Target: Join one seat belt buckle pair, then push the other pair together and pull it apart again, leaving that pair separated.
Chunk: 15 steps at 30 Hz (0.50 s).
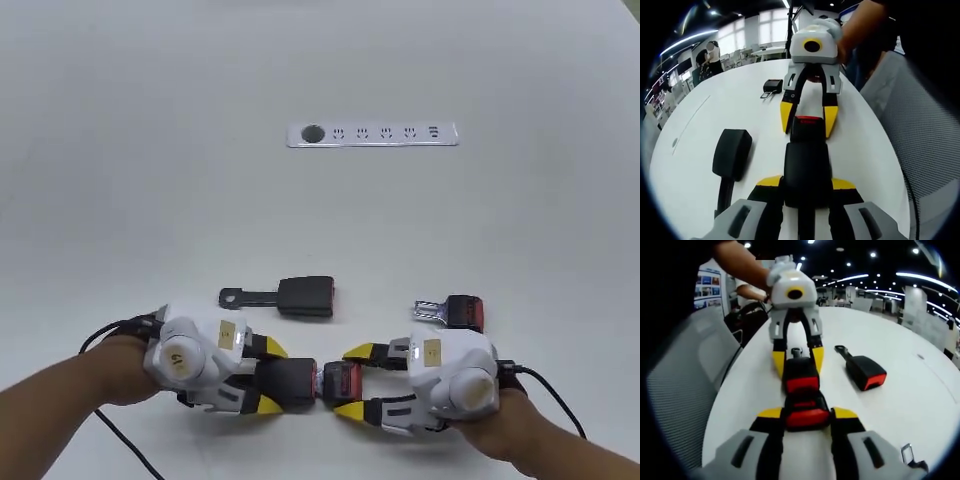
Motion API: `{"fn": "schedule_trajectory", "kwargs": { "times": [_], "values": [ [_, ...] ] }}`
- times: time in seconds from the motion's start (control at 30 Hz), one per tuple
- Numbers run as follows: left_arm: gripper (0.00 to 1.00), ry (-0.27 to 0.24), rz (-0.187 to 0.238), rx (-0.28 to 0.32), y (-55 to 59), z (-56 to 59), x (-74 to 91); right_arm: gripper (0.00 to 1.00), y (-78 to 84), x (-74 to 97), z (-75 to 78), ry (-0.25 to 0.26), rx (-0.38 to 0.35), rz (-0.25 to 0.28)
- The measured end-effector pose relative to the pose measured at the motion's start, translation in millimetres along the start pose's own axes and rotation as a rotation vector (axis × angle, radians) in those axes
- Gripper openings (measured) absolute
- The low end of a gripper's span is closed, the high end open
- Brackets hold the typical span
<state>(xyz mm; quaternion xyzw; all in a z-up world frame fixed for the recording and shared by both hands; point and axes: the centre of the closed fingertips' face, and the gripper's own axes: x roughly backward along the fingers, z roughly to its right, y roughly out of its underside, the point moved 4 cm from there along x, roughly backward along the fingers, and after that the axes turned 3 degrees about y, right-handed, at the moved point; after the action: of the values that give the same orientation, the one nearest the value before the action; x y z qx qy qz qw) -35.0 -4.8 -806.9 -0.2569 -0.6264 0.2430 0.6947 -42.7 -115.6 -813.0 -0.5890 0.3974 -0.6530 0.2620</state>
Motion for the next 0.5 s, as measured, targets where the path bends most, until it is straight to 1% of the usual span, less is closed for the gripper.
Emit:
{"fn": "schedule_trajectory", "kwargs": {
  "times": [0.07, 0.13, 0.17, 0.23, 0.27, 0.3, 0.33, 0.4, 0.5],
  "values": [
    [0.35, -0.004, -0.005, 0.012, -0.5, -0.3, -0.2, 0.37, -0.2, -0.1, 0.0, 0.003, -0.003, -0.004],
    [0.37, -0.006, 0.007, 0.085, -2.1, -0.1, 0.3, 0.37, 0.0, -0.1, -0.5, 0.010, -0.015, -0.014],
    [0.40, -0.017, 0.004, 0.085, -2.5, -2.5, 1.4, 0.38, -0.4, 0.0, -1.1, 0.010, -0.017, -0.016],
    [0.48, -0.025, -0.001, 0.082, -2.0, -3.2, 2.9, 0.46, -2.5, 0.8, -3.2, 0.009, -0.028, -0.008],
    [0.55, -0.028, 0.006, 0.097, -4.0, -2.4, 4.7, 0.52, -3.9, 1.2, -3.3, 0.013, -0.040, -0.003],
    [0.61, -0.027, 0.016, 0.110, -6.0, -1.8, 6.0, 0.59, -5.2, 2.0, -3.0, 0.017, -0.045, 0.001],
    [0.65, -0.032, 0.031, 0.108, -8.5, -2.2, 8.5, 0.62, -7.6, 3.9, -1.2, 0.030, -0.050, 0.009],
    [0.68, -0.060, 0.045, 0.118, -12.0, -4.8, 13.4, 0.67, -10.1, 6.8, 2.1, 0.043, -0.077, 0.022],
    [0.73, -0.089, 0.073, 0.130, -17.6, -7.2, 20.8, 0.73, -13.0, 12.5, 5.5, 0.064, -0.072, 0.028]
  ]
}}
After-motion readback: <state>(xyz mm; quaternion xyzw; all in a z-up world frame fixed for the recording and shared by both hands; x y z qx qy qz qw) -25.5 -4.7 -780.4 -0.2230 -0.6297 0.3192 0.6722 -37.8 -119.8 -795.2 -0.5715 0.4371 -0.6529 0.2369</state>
